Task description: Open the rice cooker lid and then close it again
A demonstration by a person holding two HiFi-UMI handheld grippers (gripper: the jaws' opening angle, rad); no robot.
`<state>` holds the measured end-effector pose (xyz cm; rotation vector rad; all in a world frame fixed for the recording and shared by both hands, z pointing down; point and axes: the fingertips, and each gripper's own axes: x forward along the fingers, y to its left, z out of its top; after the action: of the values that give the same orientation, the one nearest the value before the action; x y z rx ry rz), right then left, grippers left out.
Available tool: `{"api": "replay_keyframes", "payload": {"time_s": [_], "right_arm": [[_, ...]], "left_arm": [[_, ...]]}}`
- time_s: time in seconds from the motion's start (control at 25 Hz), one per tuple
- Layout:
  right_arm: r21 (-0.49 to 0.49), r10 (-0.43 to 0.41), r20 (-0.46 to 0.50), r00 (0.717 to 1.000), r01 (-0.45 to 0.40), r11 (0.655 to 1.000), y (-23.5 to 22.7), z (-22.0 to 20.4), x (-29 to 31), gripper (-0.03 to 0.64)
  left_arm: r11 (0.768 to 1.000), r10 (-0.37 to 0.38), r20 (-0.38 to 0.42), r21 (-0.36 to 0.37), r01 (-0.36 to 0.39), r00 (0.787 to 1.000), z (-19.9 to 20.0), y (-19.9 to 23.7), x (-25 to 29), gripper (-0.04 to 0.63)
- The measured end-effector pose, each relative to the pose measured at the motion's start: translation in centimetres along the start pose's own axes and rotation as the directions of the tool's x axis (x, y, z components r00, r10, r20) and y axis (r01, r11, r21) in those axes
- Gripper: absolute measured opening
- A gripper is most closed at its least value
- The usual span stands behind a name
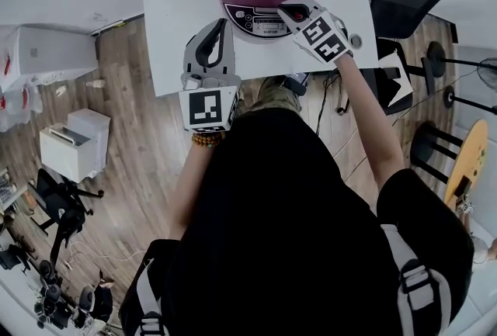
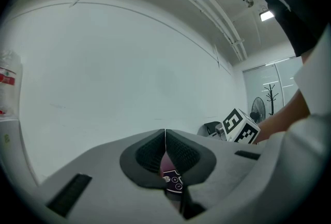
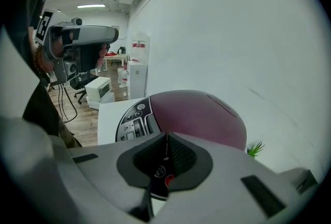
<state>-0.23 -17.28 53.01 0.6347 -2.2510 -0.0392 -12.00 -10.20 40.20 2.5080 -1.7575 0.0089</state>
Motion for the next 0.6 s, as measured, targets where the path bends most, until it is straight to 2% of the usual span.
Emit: {"api": "replay_keyframes", "payload": {"time_s": [0.16, 0.4, 0.6], "right_arm": [[0.031, -0.004, 0.011, 1.000, 0.004, 1.000, -0.14, 0.07, 0.02, 0.031], [0.016, -0.039, 0.015, 0.999, 0.039, 0.999, 0.36, 0.24, -0.04, 0.029], [0.125, -0.049, 0.060, 0.997, 0.041, 0.991, 0.11, -0.01, 0.02, 0.029]], "left_arm": [[1.000, -0.002, -0.002, 0.000, 0.002, 1.000, -0.20, -0.09, -0.08, 0.028], [1.000, -0.005, -0.004, -0.004, 0.005, 1.000, -0.42, 0.02, -0.30, 0.026], [1.000, 0.005, -0.007, -0.008, -0.005, 1.000, -0.69, 0.48, -0.37, 0.026]]}}
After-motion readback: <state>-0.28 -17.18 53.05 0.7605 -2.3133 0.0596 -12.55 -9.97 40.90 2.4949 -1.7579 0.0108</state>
